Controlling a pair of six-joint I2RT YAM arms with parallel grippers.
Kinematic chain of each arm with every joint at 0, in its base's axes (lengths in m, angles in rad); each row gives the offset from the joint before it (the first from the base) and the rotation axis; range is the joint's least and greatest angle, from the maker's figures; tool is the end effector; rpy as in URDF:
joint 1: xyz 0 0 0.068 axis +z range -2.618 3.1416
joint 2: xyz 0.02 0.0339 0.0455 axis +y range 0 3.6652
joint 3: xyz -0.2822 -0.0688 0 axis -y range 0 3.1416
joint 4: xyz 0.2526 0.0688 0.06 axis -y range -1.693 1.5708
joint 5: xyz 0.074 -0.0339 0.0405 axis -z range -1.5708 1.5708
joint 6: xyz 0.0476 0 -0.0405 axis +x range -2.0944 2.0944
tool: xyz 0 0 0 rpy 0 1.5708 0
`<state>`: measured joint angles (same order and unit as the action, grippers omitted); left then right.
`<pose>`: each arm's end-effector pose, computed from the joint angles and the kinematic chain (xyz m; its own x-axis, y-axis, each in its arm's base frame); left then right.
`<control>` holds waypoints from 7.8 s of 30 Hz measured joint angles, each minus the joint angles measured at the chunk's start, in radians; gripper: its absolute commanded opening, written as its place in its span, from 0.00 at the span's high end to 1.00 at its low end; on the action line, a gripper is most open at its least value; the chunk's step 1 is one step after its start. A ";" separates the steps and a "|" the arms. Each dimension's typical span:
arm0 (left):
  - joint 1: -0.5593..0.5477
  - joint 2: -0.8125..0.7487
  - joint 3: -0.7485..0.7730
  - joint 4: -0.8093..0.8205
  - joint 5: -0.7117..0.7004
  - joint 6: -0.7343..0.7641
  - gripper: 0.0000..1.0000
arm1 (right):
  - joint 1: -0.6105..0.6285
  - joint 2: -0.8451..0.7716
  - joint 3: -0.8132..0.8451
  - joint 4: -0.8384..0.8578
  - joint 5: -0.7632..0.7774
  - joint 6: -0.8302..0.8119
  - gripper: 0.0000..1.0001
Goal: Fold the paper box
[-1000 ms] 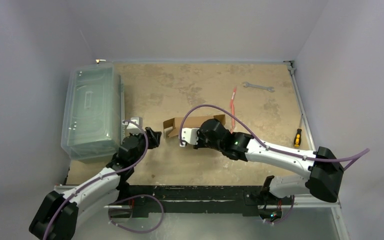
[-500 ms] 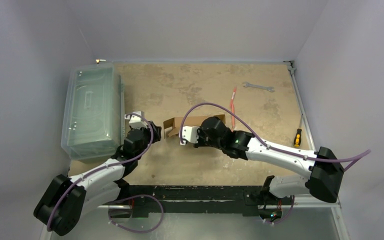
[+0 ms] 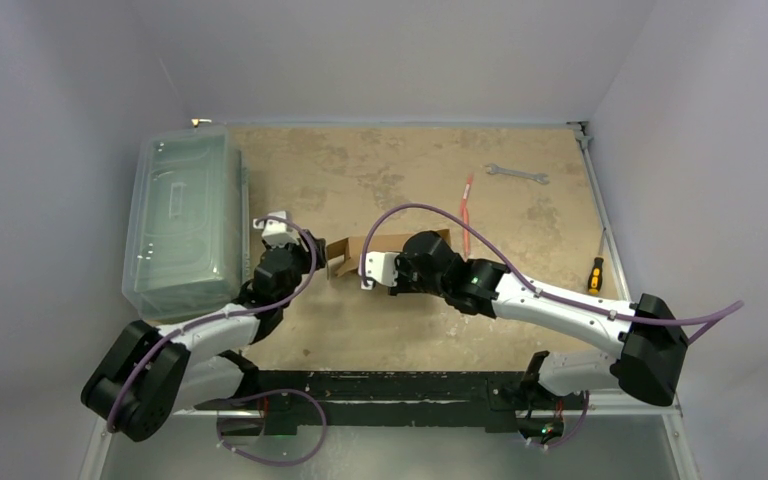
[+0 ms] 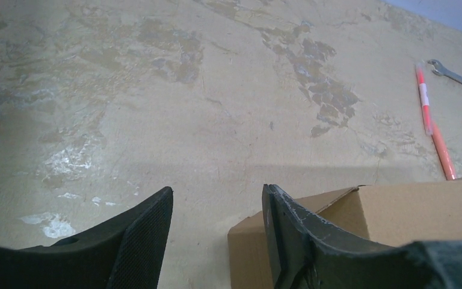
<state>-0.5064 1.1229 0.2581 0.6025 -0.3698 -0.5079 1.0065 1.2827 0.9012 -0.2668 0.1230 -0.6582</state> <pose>0.2022 -0.0925 0.1839 -0.2696 -0.3690 -0.8895 0.0181 0.9216 -0.3878 0.1618 0.2447 0.2725 0.2255 -0.7789 -0.5853 -0.8196 0.1732 -0.5462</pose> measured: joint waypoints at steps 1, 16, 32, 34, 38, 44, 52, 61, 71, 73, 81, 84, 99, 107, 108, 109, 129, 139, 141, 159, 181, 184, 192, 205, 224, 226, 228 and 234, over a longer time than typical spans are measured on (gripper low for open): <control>0.000 0.021 0.001 0.021 0.004 0.006 0.44 | 0.000 0.000 0.000 -0.002 -0.004 0.000 1.00; 0.000 0.163 0.001 0.203 0.217 0.079 0.45 | -0.014 0.000 0.004 -0.007 -0.020 0.003 1.00; 0.000 0.174 -0.056 0.228 0.295 0.083 0.41 | -0.026 0.000 0.021 -0.020 -0.045 0.011 1.00; 0.000 0.184 -0.058 0.235 0.307 0.083 0.41 | -0.026 0.000 0.021 -0.022 -0.047 0.011 1.00; 0.000 0.204 -0.059 0.258 0.328 0.083 0.40 | -0.029 0.000 0.021 -0.025 -0.057 0.012 1.00; 0.000 0.222 -0.074 0.296 0.359 0.085 0.39 | -0.032 0.000 0.021 -0.026 -0.063 0.012 1.00; 0.000 0.229 -0.093 0.319 0.397 0.104 0.36 | -0.033 0.000 0.021 -0.029 -0.064 0.013 1.00; 0.000 0.275 -0.093 0.364 0.435 0.108 0.36 | -0.034 0.000 0.021 -0.047 -0.065 0.014 1.00; 0.000 0.297 -0.128 0.446 0.480 0.105 0.36 | -0.039 0.001 0.032 -0.047 -0.067 0.024 1.00; 0.000 0.308 -0.128 0.459 0.479 0.103 0.36 | -0.039 0.002 0.032 -0.047 -0.068 0.025 1.00; -0.001 0.402 -0.127 0.550 0.470 0.079 0.36 | -0.039 0.025 0.044 -0.053 -0.101 0.031 1.00; -0.012 0.431 -0.127 0.593 0.442 0.061 0.36 | -0.039 0.035 0.051 -0.056 -0.116 0.033 1.00; -0.084 0.576 -0.152 0.813 0.218 -0.025 0.44 | -0.043 0.082 0.102 -0.066 -0.148 0.085 1.00; -0.085 0.625 -0.167 0.853 0.184 -0.024 0.43 | -0.058 0.106 0.126 -0.083 -0.171 0.101 1.00; -0.085 0.631 -0.171 0.855 0.183 -0.023 0.43 | -0.060 0.109 0.129 -0.084 -0.172 0.102 1.00; -0.085 0.638 -0.175 0.856 0.183 -0.021 0.43 | -0.062 0.113 0.133 -0.087 -0.173 0.102 1.00; -0.085 0.332 -0.247 0.835 0.263 0.056 0.36 | -0.172 0.115 0.183 -0.142 -0.208 0.105 1.00; -0.085 -0.298 -0.148 0.167 0.267 0.097 0.14 | -0.183 0.026 0.222 -0.231 -0.261 0.061 1.00; -0.085 -0.358 -0.123 0.053 0.242 0.098 0.14 | -0.183 0.002 0.238 -0.254 -0.274 0.050 1.00; -0.085 -0.544 0.066 -0.413 0.095 0.058 0.21 | -0.183 -0.145 0.325 -0.473 -0.328 -0.048 1.00; -0.085 -0.214 0.095 -0.327 0.288 0.080 0.26 | -0.230 -0.123 0.438 -0.633 -0.481 -0.131 1.00; -0.085 -0.217 0.072 -0.273 0.311 0.064 0.26 | -0.232 -0.031 0.439 -0.612 -0.472 -0.107 1.00; -0.085 -0.191 0.005 -0.224 0.327 0.024 0.26 | -0.235 0.200 0.441 -0.519 -0.380 -0.059 1.00; -0.085 -0.229 -0.039 -0.245 0.200 -0.049 0.20 | -0.235 0.092 0.319 -0.354 -0.285 -0.053 1.00; -0.063 -0.351 -0.047 -0.253 0.191 -0.104 0.12 | -0.234 -0.105 0.136 -0.146 -0.197 -0.102 1.00; -0.063 -0.347 -0.048 -0.255 0.191 -0.105 0.12 | -0.234 -0.111 0.126 -0.129 -0.172 -0.106 1.00; -0.063 -0.336 -0.048 -0.259 0.191 -0.105 0.11 | -0.235 -0.112 0.123 -0.106 -0.148 -0.109 1.00; -0.058 -0.284 -0.048 -0.269 0.192 -0.090 0.11 | -0.235 -0.117 0.122 -0.069 -0.114 -0.113 1.00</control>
<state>-0.5640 0.8387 0.2096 0.3332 -0.1783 -0.5980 0.7712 1.1652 1.0237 -0.3355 0.0093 -0.7712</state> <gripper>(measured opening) 0.883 0.007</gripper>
